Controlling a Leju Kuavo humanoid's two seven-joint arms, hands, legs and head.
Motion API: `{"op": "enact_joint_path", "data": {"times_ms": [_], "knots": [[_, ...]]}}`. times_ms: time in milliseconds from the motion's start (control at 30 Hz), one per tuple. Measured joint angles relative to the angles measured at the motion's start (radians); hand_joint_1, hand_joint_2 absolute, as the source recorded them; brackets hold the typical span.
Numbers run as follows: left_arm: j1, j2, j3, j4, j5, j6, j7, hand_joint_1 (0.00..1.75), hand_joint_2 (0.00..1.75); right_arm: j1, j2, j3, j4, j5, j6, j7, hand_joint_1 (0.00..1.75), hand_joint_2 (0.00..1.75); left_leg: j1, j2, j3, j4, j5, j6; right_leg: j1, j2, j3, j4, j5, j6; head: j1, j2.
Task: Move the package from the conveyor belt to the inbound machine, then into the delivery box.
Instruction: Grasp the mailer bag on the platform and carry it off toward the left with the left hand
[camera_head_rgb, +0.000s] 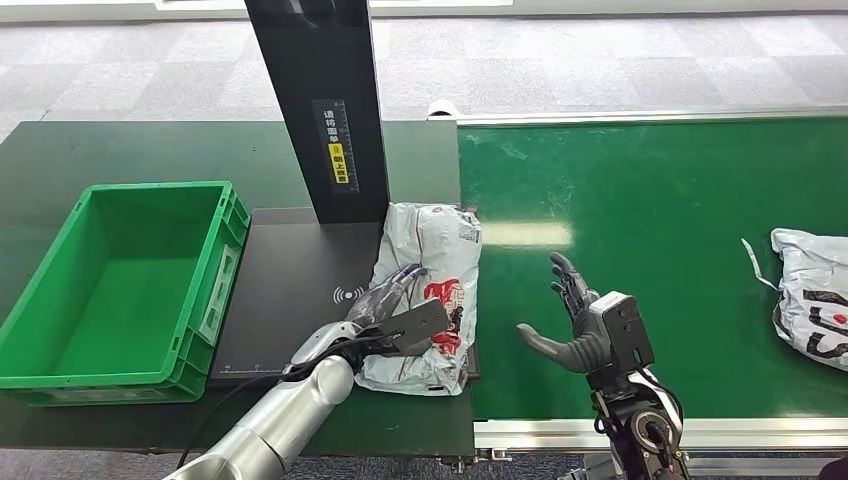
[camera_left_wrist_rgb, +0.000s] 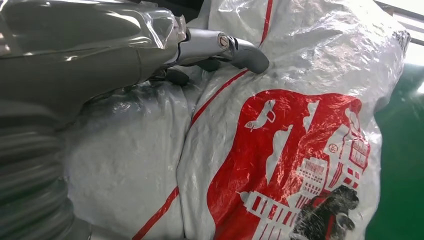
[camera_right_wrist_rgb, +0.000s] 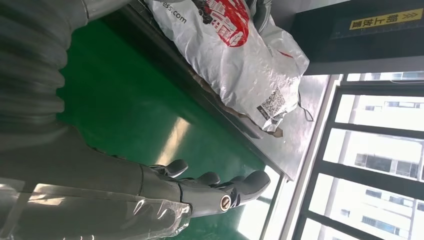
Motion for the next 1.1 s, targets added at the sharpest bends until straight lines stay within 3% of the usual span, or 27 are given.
{"op": "enact_joint_path", "data": {"times_ms": [33, 133, 167, 200, 433, 667, 833, 1100], "knots": [[-0.007, 0.000, -0.002, 0.008, -0.011, -0.015, -0.001, 0.14, 1.75, -0.002, 0.001, -0.001, 0.002, 0.000, 0.003, 0.000, 0.00, 1.75, 0.000, 0.000, 0.001, 0.000, 0.000, 0.000, 0.000, 0.000, 0.001, 0.000, 0.000, 0.000, 0.000, 0.000], [-0.024, -0.002, -0.010, 0.033, -0.042, -0.035, -0.010, 1.34, 1.75, -0.011, 0.006, -0.002, 0.009, 0.001, 0.007, 0.000, 0.00, 1.75, 0.000, 0.000, 0.003, 0.000, 0.000, 0.000, 0.000, 0.000, 0.003, 0.000, 0.000, 0.000, 0.000, 0.000], [-0.026, -0.003, -0.012, 0.039, -0.051, -0.027, -0.018, 1.62, 1.75, -0.012, 0.008, -0.003, 0.010, 0.002, 0.009, 0.000, 0.00, 1.75, 0.000, 0.000, 0.004, 0.000, 0.000, 0.000, 0.000, -0.001, 0.004, 0.000, 0.000, 0.000, 0.000, 0.000], [-0.024, -0.004, -0.013, 0.043, -0.058, -0.010, -0.029, 1.68, 1.75, -0.011, 0.010, -0.004, 0.011, 0.002, 0.013, 0.000, 0.00, 1.75, 0.000, 0.000, 0.004, 0.000, 0.000, 0.000, 0.000, -0.001, 0.004, 0.000, 0.000, 0.000, 0.000, 0.000], [0.018, 0.002, -0.014, 0.025, -0.122, 0.191, -0.102, 1.69, 1.75, 0.006, 0.010, -0.005, 0.011, -0.058, 0.106, 0.000, 0.00, 1.75, 0.000, 0.000, 0.004, 0.000, 0.000, 0.000, 0.000, -0.001, 0.003, 0.000, 0.000, 0.000, 0.000, 0.000], [0.026, 0.010, -0.014, 0.009, -0.132, 0.212, -0.104, 1.69, 1.75, 0.006, 0.010, -0.005, 0.011, -0.064, 0.115, 0.000, 0.00, 1.75, 0.000, 0.000, 0.002, 0.000, 0.000, 0.000, 0.000, -0.001, 0.002, 0.000, 0.000, 0.000, 0.000, 0.000], [0.055, 0.017, -0.011, -0.019, -0.169, 0.304, -0.095, 1.75, 1.75, 0.003, 0.009, -0.004, 0.012, -0.071, 0.132, 0.001, 0.00, 1.75, 0.000, 0.000, 0.000, 0.000, 0.000, 0.000, 0.000, 0.000, 0.000, 0.000, 0.000, 0.000, 0.000, 0.000], [0.101, 0.037, 0.006, -0.089, -0.187, 0.358, -0.103, 1.75, 1.75, -0.047, -0.001, 0.005, 0.044, -0.087, 0.153, 0.004, 0.00, 1.75, 0.000, 0.000, -0.001, 0.000, 0.000, 0.000, 0.000, -0.001, -0.002, 0.000, 0.000, 0.000, 0.000, 0.000]]}}
